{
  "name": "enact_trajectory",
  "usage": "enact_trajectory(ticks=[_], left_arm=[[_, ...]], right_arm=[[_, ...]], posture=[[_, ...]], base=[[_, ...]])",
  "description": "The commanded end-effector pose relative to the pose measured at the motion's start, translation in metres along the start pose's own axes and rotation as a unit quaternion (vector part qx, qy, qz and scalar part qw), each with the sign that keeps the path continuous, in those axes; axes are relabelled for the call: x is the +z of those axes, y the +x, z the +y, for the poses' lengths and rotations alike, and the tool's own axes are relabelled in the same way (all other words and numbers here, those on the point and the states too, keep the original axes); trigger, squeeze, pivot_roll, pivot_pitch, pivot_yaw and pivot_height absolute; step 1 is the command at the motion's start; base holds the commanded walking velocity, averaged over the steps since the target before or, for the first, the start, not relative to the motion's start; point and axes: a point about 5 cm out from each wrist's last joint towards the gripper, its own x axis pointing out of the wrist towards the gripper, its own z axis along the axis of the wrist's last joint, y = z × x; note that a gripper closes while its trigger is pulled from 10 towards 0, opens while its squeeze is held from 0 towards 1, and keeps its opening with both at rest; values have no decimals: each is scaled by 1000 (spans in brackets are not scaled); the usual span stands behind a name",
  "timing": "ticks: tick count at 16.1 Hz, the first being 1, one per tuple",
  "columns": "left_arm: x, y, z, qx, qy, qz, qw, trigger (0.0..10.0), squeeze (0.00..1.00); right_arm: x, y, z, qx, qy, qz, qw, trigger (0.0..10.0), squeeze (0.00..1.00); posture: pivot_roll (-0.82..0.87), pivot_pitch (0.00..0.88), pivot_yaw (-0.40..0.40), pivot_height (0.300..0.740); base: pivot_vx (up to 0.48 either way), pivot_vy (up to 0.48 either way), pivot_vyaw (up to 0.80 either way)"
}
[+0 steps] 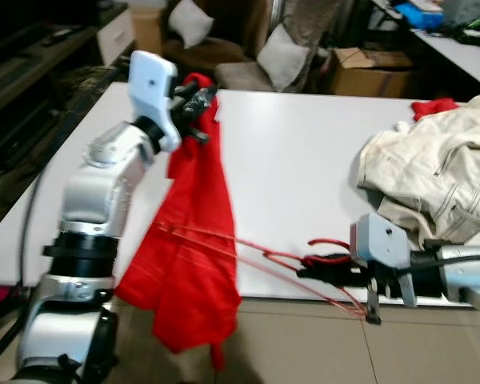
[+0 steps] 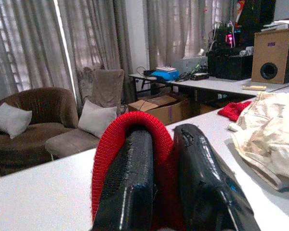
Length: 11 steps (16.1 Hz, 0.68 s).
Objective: Hang hanger
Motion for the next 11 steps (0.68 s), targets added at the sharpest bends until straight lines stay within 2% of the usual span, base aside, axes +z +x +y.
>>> enact_trajectory(ticks=[1,5,8,9,11], left_arm=[[23,6,-15,-41,9,-46,998,10000,0],[39,4,-22,-50,-2,-72,996,10000,0],[58,1,-26,-67,-18,-108,992,10000,0],[68,0,-28,-75,-25,-124,989,10000,0],[87,-1,-29,-83,-41,-163,982,10000,0]], right_arm=[[-4,3,-6,-6,1,10,1000,10000,0],[-11,25,-41,-28,6,19,999,10000,0],[-11,38,-87,-90,12,24,996,10000,0],[-4,41,-114,-142,0,20,990,10000,0],[37,41,-165,-264,-31,-29,964,10000,0]], posture=[[-83,0,-1,740],[-75,0,-10,740],[-64,0,-22,740],[-66,0,-23,740],[-64,0,-24,740]], base=[[0,0,0],[0,0,0],[0,0,0],[0,0,0],[0,0,0]])
